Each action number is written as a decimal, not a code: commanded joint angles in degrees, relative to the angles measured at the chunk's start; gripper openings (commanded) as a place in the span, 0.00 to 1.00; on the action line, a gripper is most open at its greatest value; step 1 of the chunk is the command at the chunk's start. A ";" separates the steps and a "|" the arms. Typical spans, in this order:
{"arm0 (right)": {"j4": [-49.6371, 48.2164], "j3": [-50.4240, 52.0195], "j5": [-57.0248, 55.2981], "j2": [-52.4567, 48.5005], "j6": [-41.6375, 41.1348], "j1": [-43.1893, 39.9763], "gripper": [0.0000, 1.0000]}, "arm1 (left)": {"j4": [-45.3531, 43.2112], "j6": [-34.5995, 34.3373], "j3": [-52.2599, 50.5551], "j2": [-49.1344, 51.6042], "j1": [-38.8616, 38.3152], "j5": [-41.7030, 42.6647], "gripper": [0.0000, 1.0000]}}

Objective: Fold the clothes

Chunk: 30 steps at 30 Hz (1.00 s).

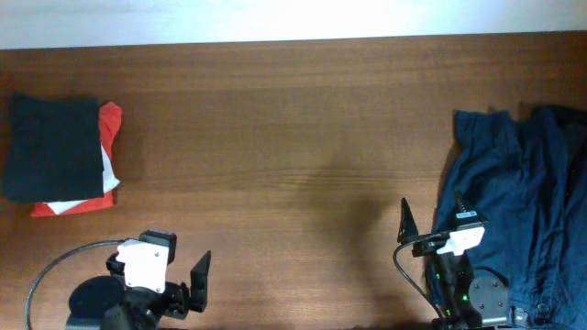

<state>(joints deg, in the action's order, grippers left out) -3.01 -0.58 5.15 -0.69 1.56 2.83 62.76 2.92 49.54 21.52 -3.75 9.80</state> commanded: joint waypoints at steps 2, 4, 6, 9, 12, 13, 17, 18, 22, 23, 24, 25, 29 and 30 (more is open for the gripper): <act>7.26 0.26 -1.33 0.48 4.00 0.55 0.99 | 4.37 -0.35 -0.07 -0.15 0.11 0.24 0.99; 7.13 0.26 -1.36 0.44 4.00 0.55 0.99 | 4.37 -0.35 -0.07 -0.15 0.11 0.22 0.99; 7.13 0.26 -1.36 0.37 4.00 0.55 0.99 | 4.37 -0.35 -0.07 -0.15 0.11 0.24 0.99; 7.13 0.26 -1.36 0.37 4.00 0.55 0.99 | 4.37 -0.35 -0.07 -0.15 0.11 0.24 0.99; 7.13 0.26 -1.36 0.37 4.00 0.55 0.99 | 4.37 -0.35 -0.07 -0.15 0.11 0.22 0.99; 7.13 0.26 -1.36 0.37 4.00 0.55 0.99 | 4.37 -0.35 -0.07 -0.15 0.11 0.24 0.99; 7.13 0.26 -1.36 0.37 4.00 0.55 0.99 | 4.37 -0.35 -0.07 -2.99 0.15 0.22 0.99; 7.13 0.26 -1.36 0.37 4.00 0.55 0.99 | 4.37 -0.35 -0.07 -6.45 0.15 0.22 0.99; 7.13 0.26 -1.36 0.37 4.00 0.55 0.99 | -1.84 0.13 -5.68 -13.84 0.15 -4.79 0.99; 7.13 0.26 -1.36 0.37 4.00 0.55 0.99 | -7.45 0.13 -11.28 -15.61 0.15 -5.16 0.99; 7.13 0.26 -1.36 0.37 4.00 0.55 0.99 | -13.99 0.13 -16.96 -17.64 0.15 -5.14 0.99; 7.13 0.26 -1.36 0.37 4.00 0.55 0.99 | -20.87 0.13 -22.71 -19.71 0.15 -5.14 0.99; 7.15 0.26 -1.36 0.37 4.00 0.55 0.99 | -58.77 0.35 -45.38 -21.22 0.26 -5.11 0.99; 7.13 0.26 -1.36 0.37 4.00 0.55 0.99 | -62.34 0.35 -49.03 -21.24 0.13 -5.22 0.99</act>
<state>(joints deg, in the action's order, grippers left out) 3.86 -0.58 4.08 -0.64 5.15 3.01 5.56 2.98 6.55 0.82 -3.73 5.04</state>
